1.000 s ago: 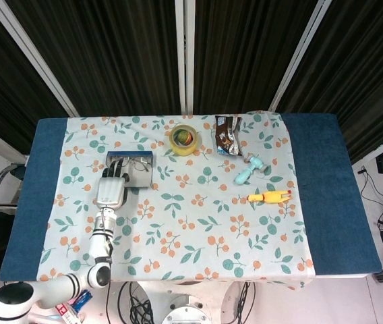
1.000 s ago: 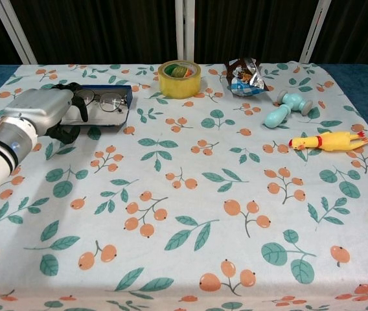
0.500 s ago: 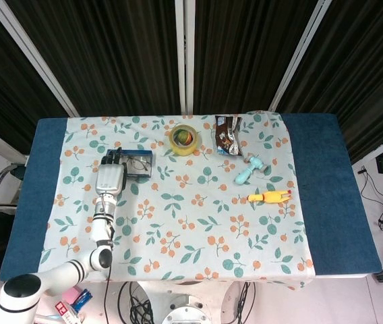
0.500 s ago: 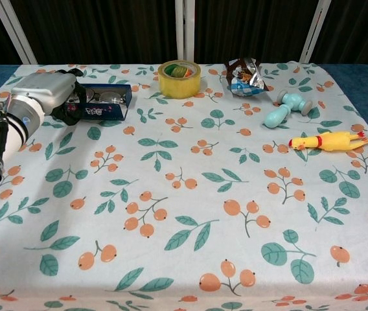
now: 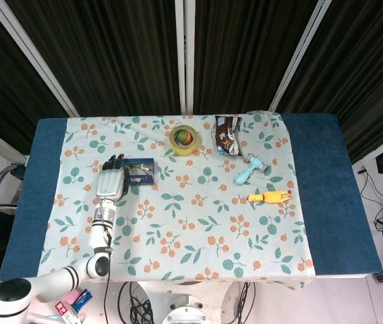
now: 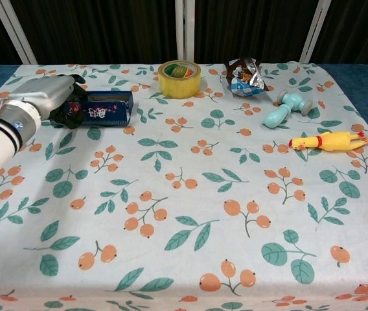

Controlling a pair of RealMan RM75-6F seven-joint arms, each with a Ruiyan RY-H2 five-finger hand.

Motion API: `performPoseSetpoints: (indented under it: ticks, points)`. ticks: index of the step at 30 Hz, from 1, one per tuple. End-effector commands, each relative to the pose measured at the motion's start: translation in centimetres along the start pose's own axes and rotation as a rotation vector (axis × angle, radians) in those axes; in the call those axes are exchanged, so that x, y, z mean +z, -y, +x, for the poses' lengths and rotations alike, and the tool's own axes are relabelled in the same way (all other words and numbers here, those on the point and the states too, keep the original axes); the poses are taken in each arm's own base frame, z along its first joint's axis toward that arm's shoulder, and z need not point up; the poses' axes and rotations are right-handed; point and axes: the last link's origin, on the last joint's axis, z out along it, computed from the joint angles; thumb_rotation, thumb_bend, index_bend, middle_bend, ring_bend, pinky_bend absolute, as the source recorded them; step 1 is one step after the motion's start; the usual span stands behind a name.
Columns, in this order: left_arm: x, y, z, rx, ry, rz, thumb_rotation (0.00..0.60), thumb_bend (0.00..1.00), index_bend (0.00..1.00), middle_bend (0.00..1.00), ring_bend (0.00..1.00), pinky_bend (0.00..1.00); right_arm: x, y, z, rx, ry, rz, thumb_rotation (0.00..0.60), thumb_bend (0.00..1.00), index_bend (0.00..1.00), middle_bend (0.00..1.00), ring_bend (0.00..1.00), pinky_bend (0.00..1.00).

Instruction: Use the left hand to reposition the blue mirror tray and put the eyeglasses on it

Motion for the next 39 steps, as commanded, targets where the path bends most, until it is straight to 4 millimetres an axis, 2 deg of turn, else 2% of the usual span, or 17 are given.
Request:
performPoseSetpoints:
  ticks: [1,7,10,13,21,29,39]
  points:
    - [-4.1,1.9,0.6,-0.032,-0.03,-0.015,0.6,0.56,0.78,0.08,0.04,0.16,0.0,0.0,-0.1,0.0,0.003,0.003,0.6,0.19,0.0,0.0,0.0,0.0]
    - [-10.7,4.3,1.5,-0.009,-0.034,-0.051,0.6,0.56,0.79,0.08,0.04,0.16,0.0,0.4,-0.6,-0.002,0.013,0.019,0.6,0.2,0.0,0.0,0.0,0.0]
    - [-13.0,5.0,2.3,0.005,-0.053,-0.072,0.6,0.56,0.8,0.08,0.04,0.16,-0.1,0.5,-0.8,-0.001,0.018,0.024,0.6,0.2,0.0,0.0,0.0,0.0]
    - [-14.2,5.6,2.6,0.02,-0.074,-0.091,0.6,0.56,0.8,0.08,0.04,0.16,-0.2,0.6,-0.9,-0.007,0.021,0.026,0.6,0.19,0.0,0.0,0.0,0.0]
    - [-12.5,5.9,1.0,0.065,-0.021,-0.082,0.6,0.56,0.81,0.1,0.04,0.16,-0.4,0.9,-0.8,-0.012,0.018,0.032,0.6,0.19,0.0,0.0,0.0,0.0]
    - [-10.2,5.0,1.5,0.126,-0.05,-0.103,0.6,0.56,0.81,0.1,0.04,0.16,-0.2,0.6,-0.7,-0.013,0.027,0.019,0.6,0.19,0.0,0.0,0.0,0.0]
    - [-8.5,4.4,0.7,0.247,-0.012,-0.095,0.6,0.56,0.82,0.1,0.04,0.16,0.0,0.4,-1.1,-0.013,0.044,0.012,0.6,0.19,0.0,0.0,0.0,0.0]
